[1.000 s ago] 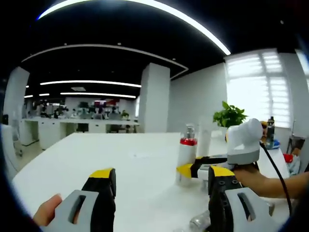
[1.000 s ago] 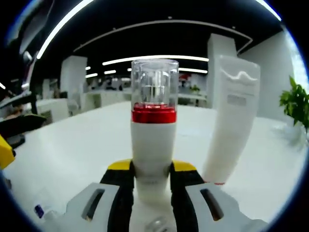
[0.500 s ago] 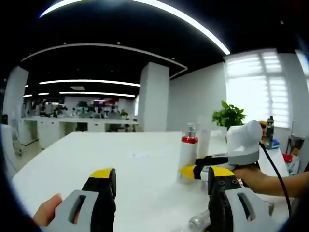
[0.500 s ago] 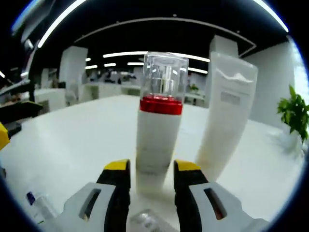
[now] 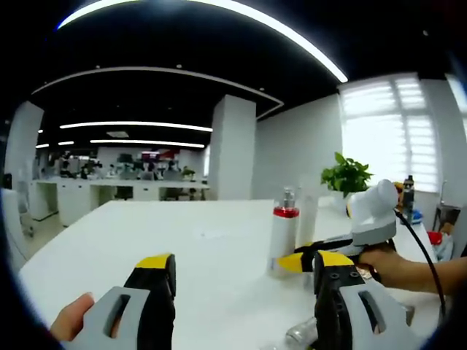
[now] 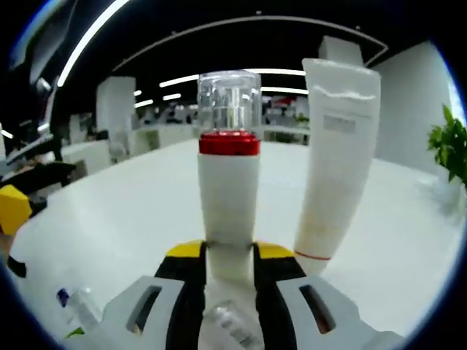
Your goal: Arrange the skincare products in the storage area until every visible bottle or jar stands upright without overlapping.
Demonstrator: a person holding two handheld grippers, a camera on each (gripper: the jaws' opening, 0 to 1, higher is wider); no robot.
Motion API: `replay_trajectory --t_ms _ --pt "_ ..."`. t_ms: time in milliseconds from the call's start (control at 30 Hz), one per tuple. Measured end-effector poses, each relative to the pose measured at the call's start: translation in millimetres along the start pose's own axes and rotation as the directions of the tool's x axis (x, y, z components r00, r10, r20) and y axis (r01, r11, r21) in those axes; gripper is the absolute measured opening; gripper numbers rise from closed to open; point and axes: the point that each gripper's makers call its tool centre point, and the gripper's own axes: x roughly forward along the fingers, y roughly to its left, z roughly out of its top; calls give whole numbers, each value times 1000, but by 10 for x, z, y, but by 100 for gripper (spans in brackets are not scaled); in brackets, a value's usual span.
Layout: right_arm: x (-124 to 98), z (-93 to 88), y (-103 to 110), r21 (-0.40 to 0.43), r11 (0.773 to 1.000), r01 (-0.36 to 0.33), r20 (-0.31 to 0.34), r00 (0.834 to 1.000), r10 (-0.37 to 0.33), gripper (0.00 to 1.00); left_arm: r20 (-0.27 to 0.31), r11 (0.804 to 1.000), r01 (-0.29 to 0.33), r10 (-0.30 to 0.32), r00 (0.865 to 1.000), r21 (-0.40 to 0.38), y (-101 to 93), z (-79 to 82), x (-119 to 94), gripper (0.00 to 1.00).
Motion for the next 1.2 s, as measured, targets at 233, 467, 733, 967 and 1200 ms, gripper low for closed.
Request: replay_trajectory --t_ms 233,467,733,967,1200 --pt "38 7 15 24 1000 18 26 999 -19 23 0 1000 -2 2 1000 2 5 4 -3 79" --pt "41 25 39 12 999 43 32 999 -44 23 4 1000 4 -4 1000 -3 -16 18 4 79" --pt "38 59 30 -21 998 55 53 997 -54 24 3 1000 5 -5 1000 -1 -28 11 -8 79" --pt "64 67 48 -9 997 80 62 995 -79 24 9 1000 10 -10 1000 -5 -48 30 -23 80" --pt "102 85 27 -19 996 86 61 994 -85 24 11 1000 11 -11 1000 -8 -30 44 -33 80"
